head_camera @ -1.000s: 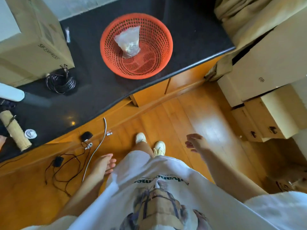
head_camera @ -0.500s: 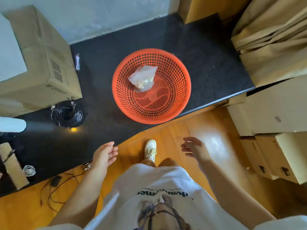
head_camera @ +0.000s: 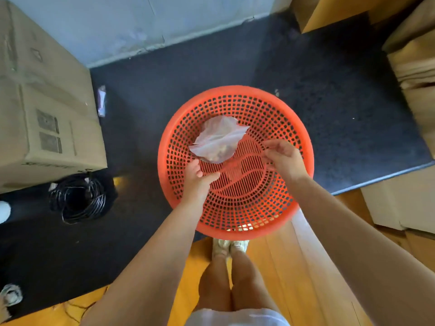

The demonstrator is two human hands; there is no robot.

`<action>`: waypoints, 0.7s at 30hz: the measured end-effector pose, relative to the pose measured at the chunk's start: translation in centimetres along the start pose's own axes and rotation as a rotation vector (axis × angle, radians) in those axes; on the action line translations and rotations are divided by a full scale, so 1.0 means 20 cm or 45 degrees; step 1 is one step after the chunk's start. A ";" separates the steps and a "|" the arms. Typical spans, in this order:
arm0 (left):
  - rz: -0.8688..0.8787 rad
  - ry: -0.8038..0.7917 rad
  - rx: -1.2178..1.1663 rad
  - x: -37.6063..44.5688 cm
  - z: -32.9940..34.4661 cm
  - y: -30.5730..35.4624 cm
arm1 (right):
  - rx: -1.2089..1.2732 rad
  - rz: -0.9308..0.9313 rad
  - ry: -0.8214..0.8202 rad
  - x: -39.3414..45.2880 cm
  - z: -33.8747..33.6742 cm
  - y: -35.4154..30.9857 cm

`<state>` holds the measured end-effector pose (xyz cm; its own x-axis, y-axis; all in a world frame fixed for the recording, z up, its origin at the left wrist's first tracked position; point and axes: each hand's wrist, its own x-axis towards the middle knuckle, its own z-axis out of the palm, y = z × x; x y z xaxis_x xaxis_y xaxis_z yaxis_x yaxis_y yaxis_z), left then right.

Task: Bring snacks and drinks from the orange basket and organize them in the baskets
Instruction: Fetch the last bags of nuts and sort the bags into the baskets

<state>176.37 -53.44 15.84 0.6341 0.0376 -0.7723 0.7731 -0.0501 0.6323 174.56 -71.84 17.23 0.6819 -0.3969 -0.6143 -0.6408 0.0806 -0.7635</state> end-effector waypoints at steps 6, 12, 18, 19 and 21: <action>0.370 -0.028 0.246 0.19 0.06 -0.03 | -0.781 -0.412 -0.017 0.23 0.02 0.00; 0.467 0.020 0.253 0.25 0.09 -0.07 | -1.161 -0.826 -0.252 0.37 0.11 -0.08; 0.643 -0.026 0.298 0.25 0.07 -0.06 | -1.448 -1.025 -0.496 0.47 0.25 -0.09; 0.641 -0.036 0.312 0.25 0.06 -0.07 | -1.514 -1.037 -0.517 0.48 0.27 -0.08; 0.602 -0.061 0.278 0.24 0.04 -0.08 | -1.516 -0.988 -0.529 0.47 0.28 -0.08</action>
<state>178.12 -53.90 11.16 0.9079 -0.0852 -0.4104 0.3778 -0.2576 0.8893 183.98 -70.57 11.44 0.8991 0.3115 -0.3074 0.1572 -0.8855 -0.4372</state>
